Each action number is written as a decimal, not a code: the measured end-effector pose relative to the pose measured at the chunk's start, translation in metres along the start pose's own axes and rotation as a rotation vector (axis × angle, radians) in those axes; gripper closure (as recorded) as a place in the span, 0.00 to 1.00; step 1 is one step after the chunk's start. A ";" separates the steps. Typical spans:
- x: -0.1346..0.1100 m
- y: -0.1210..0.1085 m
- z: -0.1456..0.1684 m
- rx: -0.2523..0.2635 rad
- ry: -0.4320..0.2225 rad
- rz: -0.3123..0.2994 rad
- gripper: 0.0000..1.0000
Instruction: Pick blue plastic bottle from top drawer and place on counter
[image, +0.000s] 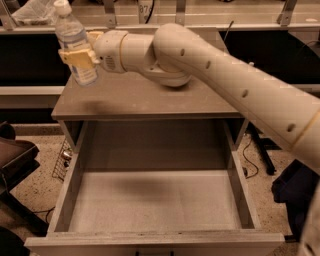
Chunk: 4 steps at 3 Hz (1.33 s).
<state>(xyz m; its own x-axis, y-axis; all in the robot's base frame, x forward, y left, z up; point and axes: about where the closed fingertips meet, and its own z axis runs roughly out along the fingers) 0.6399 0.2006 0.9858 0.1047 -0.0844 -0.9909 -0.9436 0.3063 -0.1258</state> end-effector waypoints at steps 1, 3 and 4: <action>0.052 -0.038 0.028 0.032 0.040 0.025 1.00; 0.109 -0.067 0.028 0.092 0.075 0.103 1.00; 0.105 -0.067 0.027 0.092 0.075 0.103 0.82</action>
Offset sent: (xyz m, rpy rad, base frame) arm 0.1049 -0.0096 -0.1246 -0.0578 0.1351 -0.1420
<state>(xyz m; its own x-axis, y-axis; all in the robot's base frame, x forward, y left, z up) 0.7231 0.1972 0.8894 -0.0184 -0.1180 -0.9928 -0.9150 0.4022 -0.0308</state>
